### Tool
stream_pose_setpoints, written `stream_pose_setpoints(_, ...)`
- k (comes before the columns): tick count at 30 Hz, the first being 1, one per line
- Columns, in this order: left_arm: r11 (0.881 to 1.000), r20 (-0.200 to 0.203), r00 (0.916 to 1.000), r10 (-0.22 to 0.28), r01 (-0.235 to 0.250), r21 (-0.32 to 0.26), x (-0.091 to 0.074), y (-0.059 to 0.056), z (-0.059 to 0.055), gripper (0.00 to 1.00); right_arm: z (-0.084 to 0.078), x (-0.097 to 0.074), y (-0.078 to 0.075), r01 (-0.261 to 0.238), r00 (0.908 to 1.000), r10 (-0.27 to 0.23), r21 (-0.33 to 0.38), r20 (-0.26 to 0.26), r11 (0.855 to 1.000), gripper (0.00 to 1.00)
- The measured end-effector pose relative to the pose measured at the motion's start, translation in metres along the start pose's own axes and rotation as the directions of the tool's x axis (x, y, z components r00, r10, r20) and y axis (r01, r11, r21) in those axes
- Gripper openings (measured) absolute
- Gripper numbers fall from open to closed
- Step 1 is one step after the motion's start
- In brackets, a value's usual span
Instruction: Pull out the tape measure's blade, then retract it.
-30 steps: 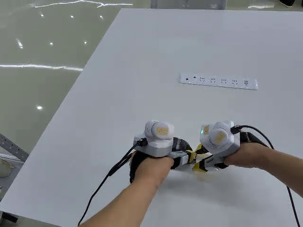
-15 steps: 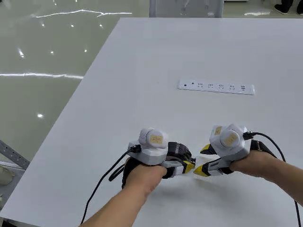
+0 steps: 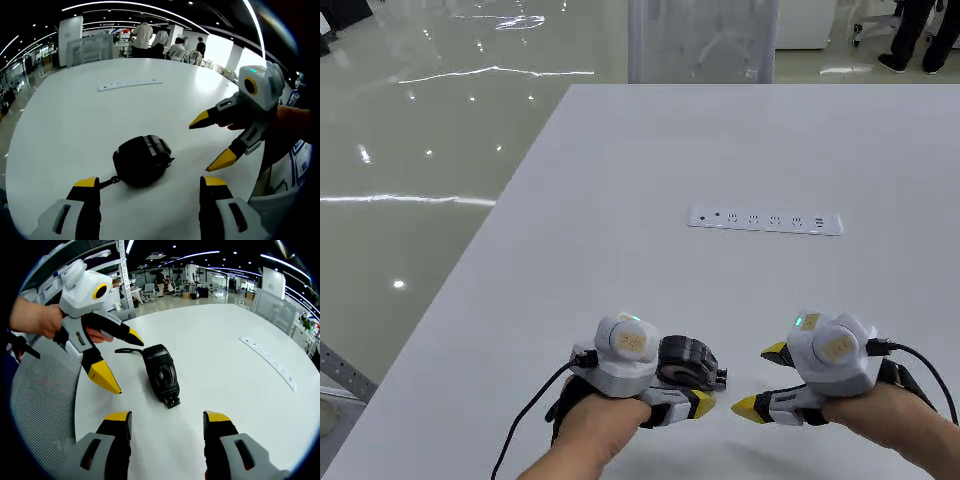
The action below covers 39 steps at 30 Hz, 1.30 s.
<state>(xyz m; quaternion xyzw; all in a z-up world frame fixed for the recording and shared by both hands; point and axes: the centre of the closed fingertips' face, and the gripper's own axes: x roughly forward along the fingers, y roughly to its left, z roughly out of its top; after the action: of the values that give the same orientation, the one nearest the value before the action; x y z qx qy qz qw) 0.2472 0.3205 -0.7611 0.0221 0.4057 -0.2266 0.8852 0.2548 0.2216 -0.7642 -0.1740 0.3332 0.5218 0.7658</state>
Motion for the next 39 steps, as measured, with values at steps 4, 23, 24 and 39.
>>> stream_pose_setpoints(4,1.000,0.003,1.0000,0.003,-0.003,0.005,-0.008,0.000,-0.003,0.79,0.000,-0.011,0.006,0.023,0.9994,-0.024,0.035,0.024,0.999,0.57)
stream_pose_setpoints(23,0.999,-0.003,1.0000,-0.001,0.002,0.042,-0.050,-0.005,-0.022,0.87,-0.006,-0.068,0.030,0.118,0.9893,-0.129,0.139,0.069,0.983,0.73)
stream_pose_setpoints(24,0.999,-0.002,1.0000,0.002,-0.002,0.044,-0.052,-0.004,-0.022,0.87,-0.006,-0.070,0.030,0.124,0.9883,-0.135,0.143,0.071,0.982,0.74)
stream_pose_setpoints(39,0.999,0.042,0.9986,0.032,-0.032,-0.003,-0.088,-0.005,-0.038,0.92,-0.015,-0.104,0.051,0.158,0.9793,-0.180,0.204,0.093,0.966,0.86)
